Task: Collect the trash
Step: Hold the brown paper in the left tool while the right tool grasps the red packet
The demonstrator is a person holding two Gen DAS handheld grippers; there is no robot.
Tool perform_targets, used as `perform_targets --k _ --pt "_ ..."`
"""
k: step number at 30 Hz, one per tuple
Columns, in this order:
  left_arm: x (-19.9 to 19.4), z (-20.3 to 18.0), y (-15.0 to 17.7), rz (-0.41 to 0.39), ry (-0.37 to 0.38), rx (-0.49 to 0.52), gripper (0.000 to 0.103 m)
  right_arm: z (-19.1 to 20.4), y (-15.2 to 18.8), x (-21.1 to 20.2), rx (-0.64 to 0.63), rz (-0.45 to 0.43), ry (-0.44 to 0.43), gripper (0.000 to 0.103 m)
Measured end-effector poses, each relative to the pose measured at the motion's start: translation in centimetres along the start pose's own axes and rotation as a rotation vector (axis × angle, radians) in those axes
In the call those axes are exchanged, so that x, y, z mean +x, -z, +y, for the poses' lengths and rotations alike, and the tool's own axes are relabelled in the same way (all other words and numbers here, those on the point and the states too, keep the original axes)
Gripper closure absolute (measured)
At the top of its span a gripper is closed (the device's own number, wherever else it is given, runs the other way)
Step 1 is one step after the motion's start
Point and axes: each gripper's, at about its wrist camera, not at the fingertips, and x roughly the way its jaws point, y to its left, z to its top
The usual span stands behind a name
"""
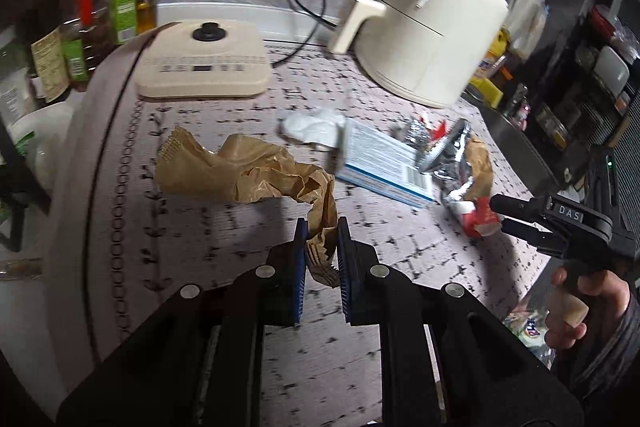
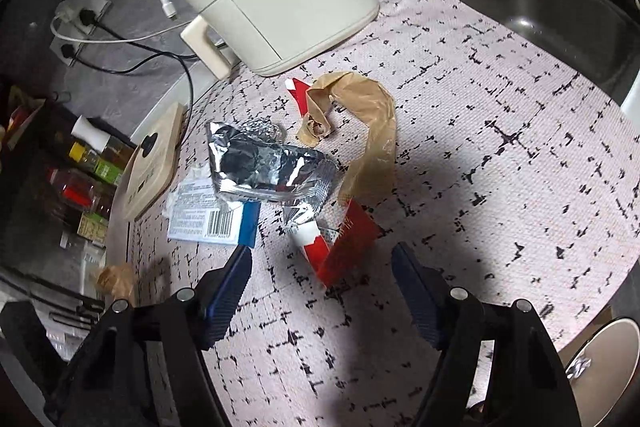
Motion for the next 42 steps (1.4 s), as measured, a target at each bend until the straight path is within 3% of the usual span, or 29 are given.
perform_targets --k 1,2,3,4,9,17,32,42 --pt "-0.3 0.6 0.0 -0.006 -0.009 -0.009 0.089 0.0 0.0 0.4 0.014 0.005 0.018 0.036" --pt "-0.5 0.9 -0.1 -0.010 -0.016 -0.016 0.089 0.0 0.0 0.8 0.024 0.012 0.031 0.051" --pt "-0.7 1.4 0.0 -0.017 -0.023 -0.028 0.089 -0.1 0.0 1.1 0.036 0.025 0.040 0.078" --pt "-0.9 1.8 0.1 -0.021 -0.027 -0.038 0.089 -0.2 0.1 1.6 0.048 0.047 0.048 0.090" --pt "-1.5 2.6 0.8 -0.026 -0.040 -0.070 0.089 -0.1 0.5 1.1 0.035 0.026 0.059 0.092" --pt "-2.5 0.8 1.9 -0.054 -0.031 -0.061 0.089 -0.9 2.3 -1.6 -0.026 0.008 0.063 0.092" --pt "-6.8 -6.9 6.4 -0.062 -0.011 0.010 0.089 -5.9 6.0 -10.3 -0.070 -0.067 0.025 0.092" --pt "-7.9 -13.2 10.7 -0.022 0.062 0.077 0.089 -10.4 9.9 -15.9 -0.071 -0.097 0.029 0.092"
